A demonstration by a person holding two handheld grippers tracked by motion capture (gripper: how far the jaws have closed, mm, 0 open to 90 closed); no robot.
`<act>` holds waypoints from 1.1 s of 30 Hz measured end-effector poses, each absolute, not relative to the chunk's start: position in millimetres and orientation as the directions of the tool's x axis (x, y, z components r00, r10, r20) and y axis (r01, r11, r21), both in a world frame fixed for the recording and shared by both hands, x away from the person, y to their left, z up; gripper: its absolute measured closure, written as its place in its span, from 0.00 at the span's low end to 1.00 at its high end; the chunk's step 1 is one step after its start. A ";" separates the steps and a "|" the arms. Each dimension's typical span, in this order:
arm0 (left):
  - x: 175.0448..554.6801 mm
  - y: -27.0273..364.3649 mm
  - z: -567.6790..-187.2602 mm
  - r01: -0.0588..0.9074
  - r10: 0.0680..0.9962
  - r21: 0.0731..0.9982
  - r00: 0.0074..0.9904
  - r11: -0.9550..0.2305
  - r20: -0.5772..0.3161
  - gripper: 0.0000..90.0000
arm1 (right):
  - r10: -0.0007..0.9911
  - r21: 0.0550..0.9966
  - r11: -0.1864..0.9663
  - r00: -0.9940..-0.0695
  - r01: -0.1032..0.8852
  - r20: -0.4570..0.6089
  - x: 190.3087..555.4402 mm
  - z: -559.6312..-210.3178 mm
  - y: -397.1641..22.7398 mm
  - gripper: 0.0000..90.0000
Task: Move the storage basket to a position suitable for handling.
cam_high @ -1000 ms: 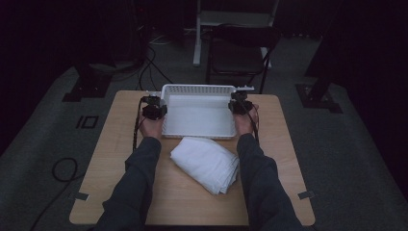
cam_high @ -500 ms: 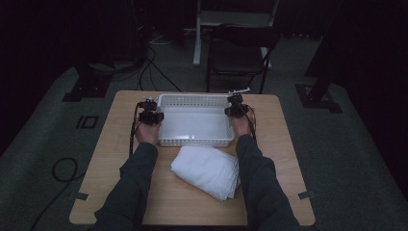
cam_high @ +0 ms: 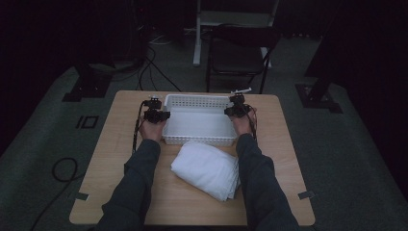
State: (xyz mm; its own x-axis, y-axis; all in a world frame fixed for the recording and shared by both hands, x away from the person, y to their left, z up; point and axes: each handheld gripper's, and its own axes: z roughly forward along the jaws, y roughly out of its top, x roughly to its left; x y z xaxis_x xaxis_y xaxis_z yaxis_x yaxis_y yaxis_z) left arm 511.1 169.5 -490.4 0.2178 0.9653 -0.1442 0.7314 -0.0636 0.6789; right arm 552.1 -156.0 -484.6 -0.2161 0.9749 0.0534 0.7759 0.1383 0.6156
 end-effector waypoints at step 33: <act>431.8 183.5 -453.8 0.597 0.911 0.793 0.386 -0.124 -0.148 0.58 | 0.928 0.784 0.184 -0.368 0.593 0.060 453.1 -430.3 -174.5 0.49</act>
State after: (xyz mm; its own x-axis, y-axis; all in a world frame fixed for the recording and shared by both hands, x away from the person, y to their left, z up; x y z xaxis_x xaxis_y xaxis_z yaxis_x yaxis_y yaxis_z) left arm 431.8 183.5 -453.8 0.3856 0.9107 -0.1481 0.5971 -0.1239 0.7925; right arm 453.1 -174.5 -430.3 -0.3682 0.9278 0.0603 0.5928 0.1843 0.7839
